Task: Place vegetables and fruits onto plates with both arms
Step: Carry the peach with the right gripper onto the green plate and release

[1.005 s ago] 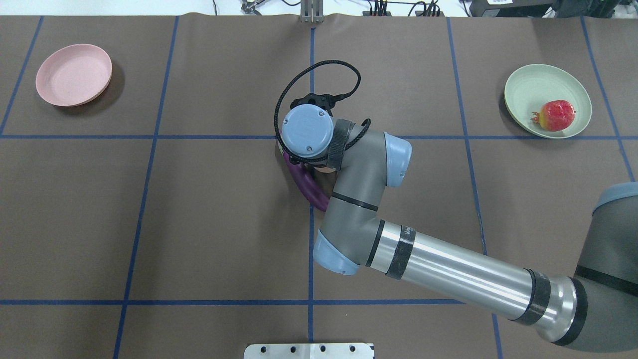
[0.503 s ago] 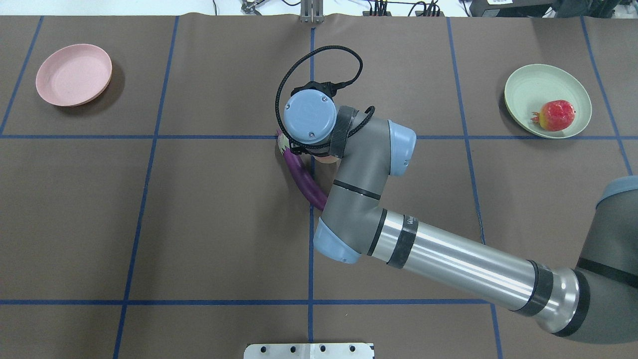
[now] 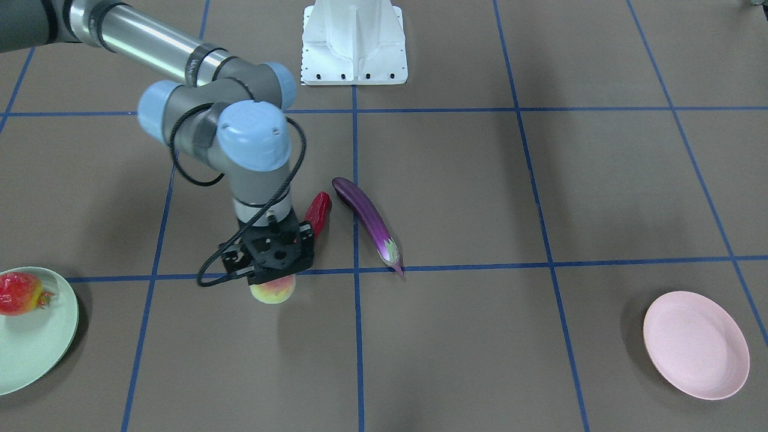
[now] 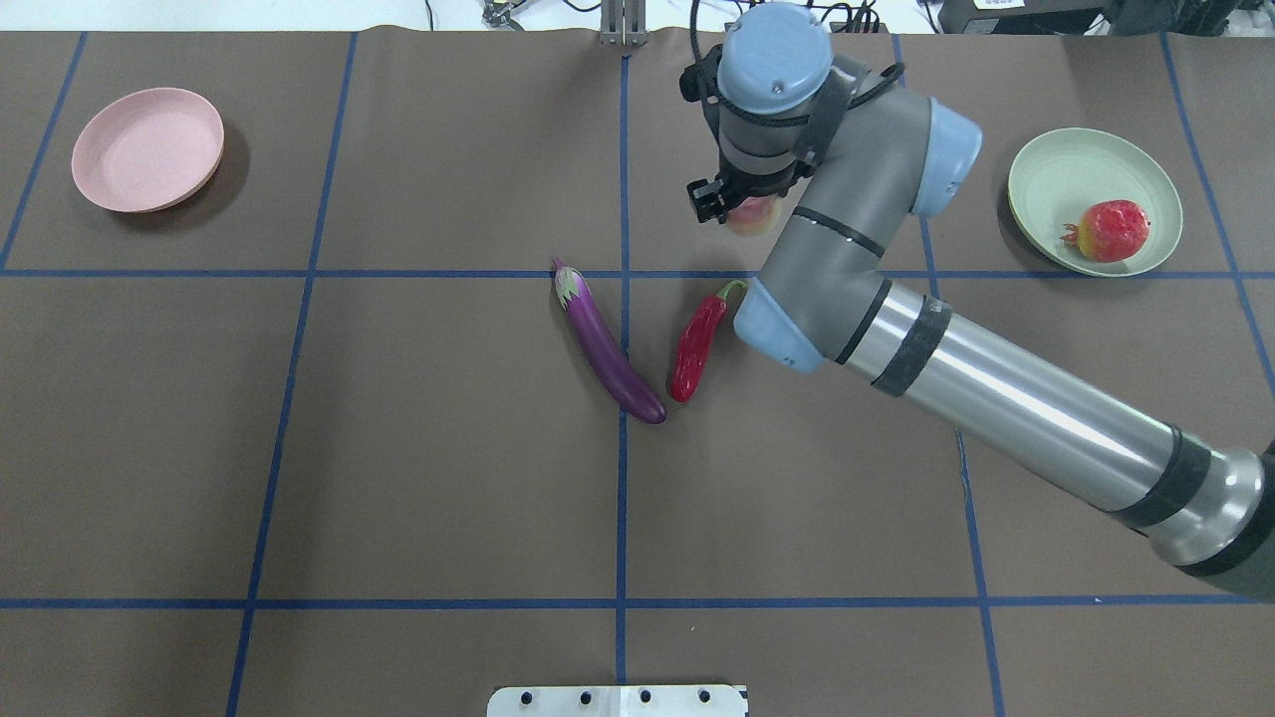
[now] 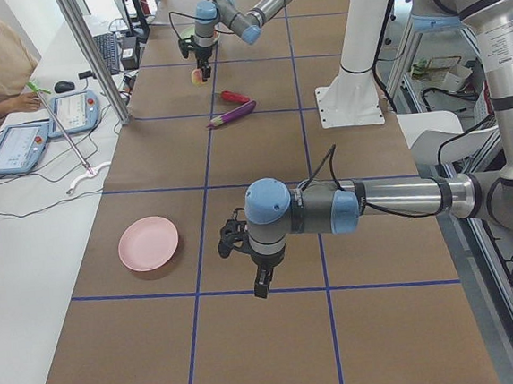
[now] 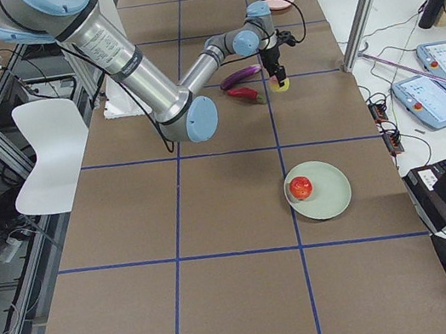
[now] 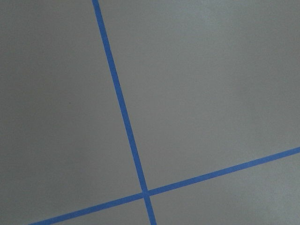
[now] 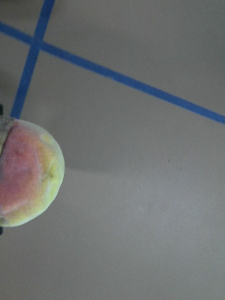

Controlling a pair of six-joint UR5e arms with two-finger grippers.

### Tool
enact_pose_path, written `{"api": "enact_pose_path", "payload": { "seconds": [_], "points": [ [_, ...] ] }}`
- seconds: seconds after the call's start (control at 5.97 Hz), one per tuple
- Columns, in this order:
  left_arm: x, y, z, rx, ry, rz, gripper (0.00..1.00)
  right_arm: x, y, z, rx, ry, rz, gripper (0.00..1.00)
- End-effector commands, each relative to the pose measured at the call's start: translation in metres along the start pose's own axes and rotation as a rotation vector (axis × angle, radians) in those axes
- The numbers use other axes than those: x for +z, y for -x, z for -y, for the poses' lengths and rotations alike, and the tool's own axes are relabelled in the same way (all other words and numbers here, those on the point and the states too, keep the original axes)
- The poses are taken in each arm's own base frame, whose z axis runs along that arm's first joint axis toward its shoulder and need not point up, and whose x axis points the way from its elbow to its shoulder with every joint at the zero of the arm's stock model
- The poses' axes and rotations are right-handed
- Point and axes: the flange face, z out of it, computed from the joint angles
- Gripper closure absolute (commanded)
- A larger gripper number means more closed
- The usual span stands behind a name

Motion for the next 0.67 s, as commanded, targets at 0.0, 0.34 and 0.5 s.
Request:
{"api": "enact_pose_path", "payload": {
  "seconds": [0.0,0.34,0.5],
  "points": [
    [0.0,-0.003,0.0,-0.001,-0.007,-0.032,0.0,0.015,-0.143,-0.022,-0.133,0.028,0.045,1.0],
    [0.0,-0.004,0.0,-0.001,-0.009,-0.042,0.0,0.026,-0.301,-0.074,-0.214,0.054,0.124,1.0],
    [0.001,-0.004,0.0,-0.002,-0.008,-0.042,0.0,0.034,-0.358,-0.089,-0.228,0.079,0.197,1.0]
  ]
}}
